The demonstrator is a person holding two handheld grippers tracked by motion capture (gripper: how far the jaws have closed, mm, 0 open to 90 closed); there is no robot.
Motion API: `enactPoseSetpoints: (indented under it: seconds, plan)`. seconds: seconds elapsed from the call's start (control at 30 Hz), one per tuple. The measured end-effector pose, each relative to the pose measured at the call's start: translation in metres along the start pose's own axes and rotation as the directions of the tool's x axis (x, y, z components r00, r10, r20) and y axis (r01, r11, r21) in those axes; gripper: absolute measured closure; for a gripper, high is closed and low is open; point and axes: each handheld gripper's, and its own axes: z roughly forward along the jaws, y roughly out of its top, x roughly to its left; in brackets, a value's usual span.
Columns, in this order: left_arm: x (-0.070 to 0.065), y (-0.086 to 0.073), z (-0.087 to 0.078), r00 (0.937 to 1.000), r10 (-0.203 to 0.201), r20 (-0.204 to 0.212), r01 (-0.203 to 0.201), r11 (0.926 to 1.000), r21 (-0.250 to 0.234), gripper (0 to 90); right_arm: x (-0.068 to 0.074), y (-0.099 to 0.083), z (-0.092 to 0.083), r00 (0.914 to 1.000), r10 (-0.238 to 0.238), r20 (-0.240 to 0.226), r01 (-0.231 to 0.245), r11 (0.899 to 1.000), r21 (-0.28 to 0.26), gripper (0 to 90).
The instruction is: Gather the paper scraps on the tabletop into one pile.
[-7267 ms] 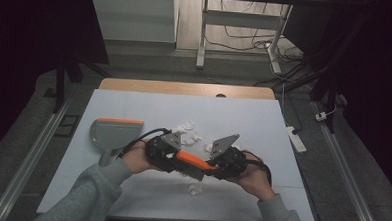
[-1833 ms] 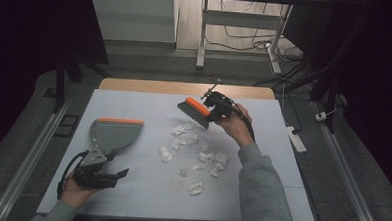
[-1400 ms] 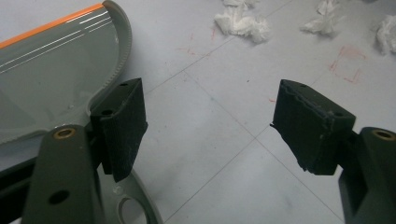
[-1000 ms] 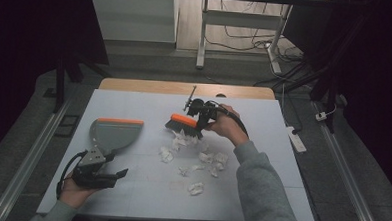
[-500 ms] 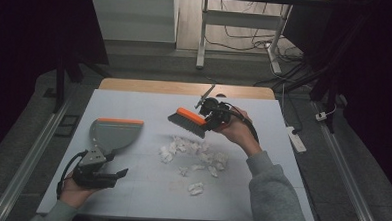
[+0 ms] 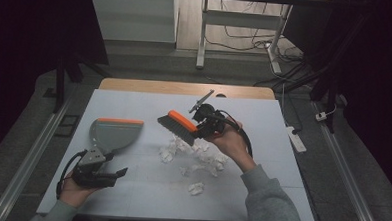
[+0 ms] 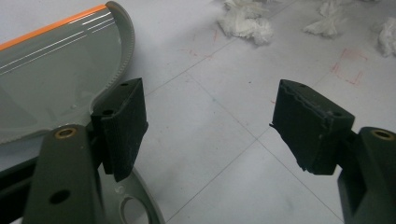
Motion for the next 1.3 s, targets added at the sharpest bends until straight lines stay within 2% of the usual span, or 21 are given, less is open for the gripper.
enactPoseSetpoints:
  seconds: [0.2, 0.37, 0.47, 0.57, 0.63, 0.73, 0.8, 0.93, 1.03, 1.07, 1.1, 1.17, 1.27, 1.3]
  plan:
    - [0.001, 0.0, 0.0, 1.0, -0.002, -0.004, 0.002, 1.0, 0.0, 27.3, 0.027, 0.013, 0.02, 0.998, 0.024, -0.059, -0.023, 0.999, 0.025, 69.1]
    - [0.002, -0.001, 0.0, 1.0, -0.002, -0.005, 0.002, 1.0, 0.001, 27.2, 0.044, 0.022, 0.052, 0.9955, 0.036, -0.087, -0.027, 0.995, 0.096, 69.1]
    - [0.003, -0.001, 0.0, 1.0, -0.004, -0.003, 0.004, 1.0, 0.004, 27.2, 0.049, 0.025, 0.063, 0.9925, 0.046, -0.113, -0.032, 0.992, 0.123, 69.1]
    - [0.002, -0.001, 0.001, 1.0, -0.003, -0.001, 0.003, 1.0, 0.006, 27.2, 0.052, 0.028, 0.068, 0.9884, 0.055, -0.142, -0.037, 0.991, 0.128, 69.1]
    - [0.002, -0.001, 0.001, 1.0, -0.001, -0.002, 0.001, 1.0, 0.006, 27.3, 0.054, 0.031, 0.069, 0.9887, 0.058, -0.139, -0.039, 0.99, 0.132, 69.1]
    - [0.002, -0.002, 0.001, 1.0, -0.001, -0.001, 0.001, 1.0, 0.004, 27.2, 0.051, 0.031, 0.073, 0.9903, 0.078, -0.114, -0.058, 0.984, 0.168, 69.1]
    - [0.002, -0.002, 0.0, 1.0, -0.001, -0.002, 0.001, 1.0, 0.004, 27.2, 0.043, 0.026, 0.072, 0.9864, 0.137, -0.091, -0.118, 0.974, 0.193, 69.0]
    - [0.002, -0.002, 0.001, 1.0, -0.001, 0.0, 0.001, 1.0, 0.008, 27.3, 0.032, 0.013, 0.061, 0.9841, 0.173, -0.04, -0.161, 0.964, 0.212, 69.0]
    - [0.001, -0.001, 0.001, 1.0, 0.004, 0.0, -0.004, 1.0, 0.006, 27.2, 0.025, 0.001, 0.05, 0.9824, 0.187, -0.002, -0.182, 0.959, 0.217, 69.1]
    - [0.001, -0.001, 0.001, 1.0, 0.006, 0.0, -0.006, 1.0, 0.006, 27.2, 0.022, -0.002, 0.046, 0.9811, 0.193, -0.003, -0.188, 0.959, 0.211, 69.0]
    - [0.0, -0.001, 0.001, 1.0, 0.006, 0.0, -0.006, 1.0, 0.004, 27.2, 0.02, -0.004, 0.043, 0.9811, 0.193, -0.007, -0.188, 0.961, 0.203, 69.1]
    - [0.0, 0.0, 0.001, 1.0, 0.006, 0.0, -0.006, 1.0, 0.004, 27.2, 0.015, -0.006, 0.03, 0.9755, 0.218, -0.03, -0.212, 0.967, 0.144, 69.0]
    - [0.001, 0.0, 0.002, 1.0, 0.006, 0.0, -0.006, 1.0, 0.007, 27.2, 0.009, -0.002, 0.017, 0.9721, 0.234, -0.015, -0.233, 0.97, 0.068, 69.0]
    - [0.001, 0.0, 0.002, 1.0, 0.005, 0.001, -0.005, 1.0, 0.007, 27.2, 0.006, 0.0, 0.014, 0.9678, 0.251, -0.017, -0.25, 0.967, 0.045, 69.0]
